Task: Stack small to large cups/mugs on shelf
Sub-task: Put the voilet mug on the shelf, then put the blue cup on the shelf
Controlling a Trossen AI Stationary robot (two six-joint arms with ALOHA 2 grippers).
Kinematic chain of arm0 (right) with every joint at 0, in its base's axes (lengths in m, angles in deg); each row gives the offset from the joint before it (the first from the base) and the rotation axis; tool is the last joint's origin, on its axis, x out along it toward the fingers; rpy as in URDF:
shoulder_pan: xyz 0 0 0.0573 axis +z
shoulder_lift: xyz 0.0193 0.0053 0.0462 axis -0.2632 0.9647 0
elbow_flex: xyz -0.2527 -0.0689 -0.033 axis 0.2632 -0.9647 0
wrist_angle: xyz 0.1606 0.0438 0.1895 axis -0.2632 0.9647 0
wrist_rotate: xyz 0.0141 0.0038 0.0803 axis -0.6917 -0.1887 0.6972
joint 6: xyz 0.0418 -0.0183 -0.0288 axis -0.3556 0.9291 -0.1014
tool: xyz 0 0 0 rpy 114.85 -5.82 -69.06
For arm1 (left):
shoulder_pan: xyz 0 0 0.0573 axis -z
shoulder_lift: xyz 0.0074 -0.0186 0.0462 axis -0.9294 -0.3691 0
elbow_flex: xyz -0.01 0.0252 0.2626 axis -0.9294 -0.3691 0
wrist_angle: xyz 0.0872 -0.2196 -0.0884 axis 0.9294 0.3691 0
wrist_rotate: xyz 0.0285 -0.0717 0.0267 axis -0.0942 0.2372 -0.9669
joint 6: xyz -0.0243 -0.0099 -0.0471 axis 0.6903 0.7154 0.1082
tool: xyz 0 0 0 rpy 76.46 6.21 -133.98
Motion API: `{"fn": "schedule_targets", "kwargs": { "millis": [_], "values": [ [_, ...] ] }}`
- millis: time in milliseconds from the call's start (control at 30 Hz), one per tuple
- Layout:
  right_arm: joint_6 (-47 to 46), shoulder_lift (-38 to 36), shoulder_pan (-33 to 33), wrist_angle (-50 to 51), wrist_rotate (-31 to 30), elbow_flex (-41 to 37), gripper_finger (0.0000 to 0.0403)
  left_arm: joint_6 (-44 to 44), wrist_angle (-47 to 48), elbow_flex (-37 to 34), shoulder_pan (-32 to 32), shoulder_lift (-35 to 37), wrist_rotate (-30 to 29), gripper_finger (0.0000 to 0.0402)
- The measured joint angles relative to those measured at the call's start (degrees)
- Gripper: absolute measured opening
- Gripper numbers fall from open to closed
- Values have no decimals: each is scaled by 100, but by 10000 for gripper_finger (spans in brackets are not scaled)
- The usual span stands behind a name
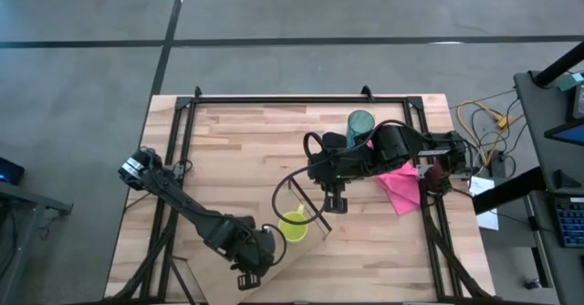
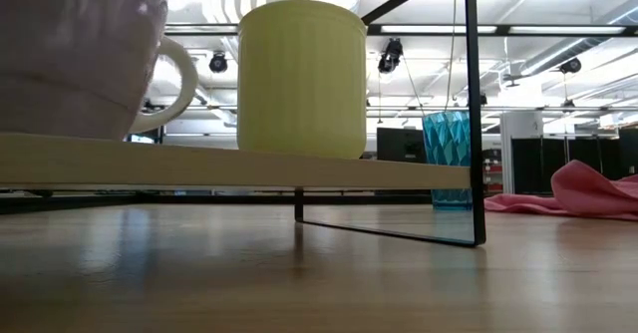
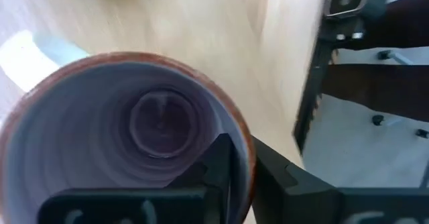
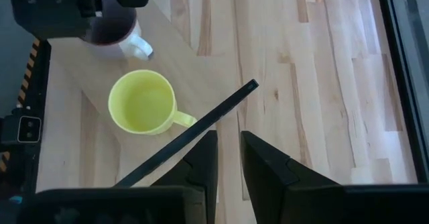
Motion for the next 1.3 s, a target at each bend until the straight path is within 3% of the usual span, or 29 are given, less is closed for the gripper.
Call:
{"fn": "schedule_targets", "kwargs": {
  "millis": [300, 600, 1300],
  "values": [
    [0, 0, 2, 4, 1, 0, 58, 451, -17, -18, 0, -10, 27, 78],
    [87, 0, 2, 20, 2, 0, 59, 461, -622, -5, 0, -5, 466, 82],
    [149, 0, 2, 24, 3, 0, 59, 990, -571, 4, -55, 440, 541, 81]
  ]
}}
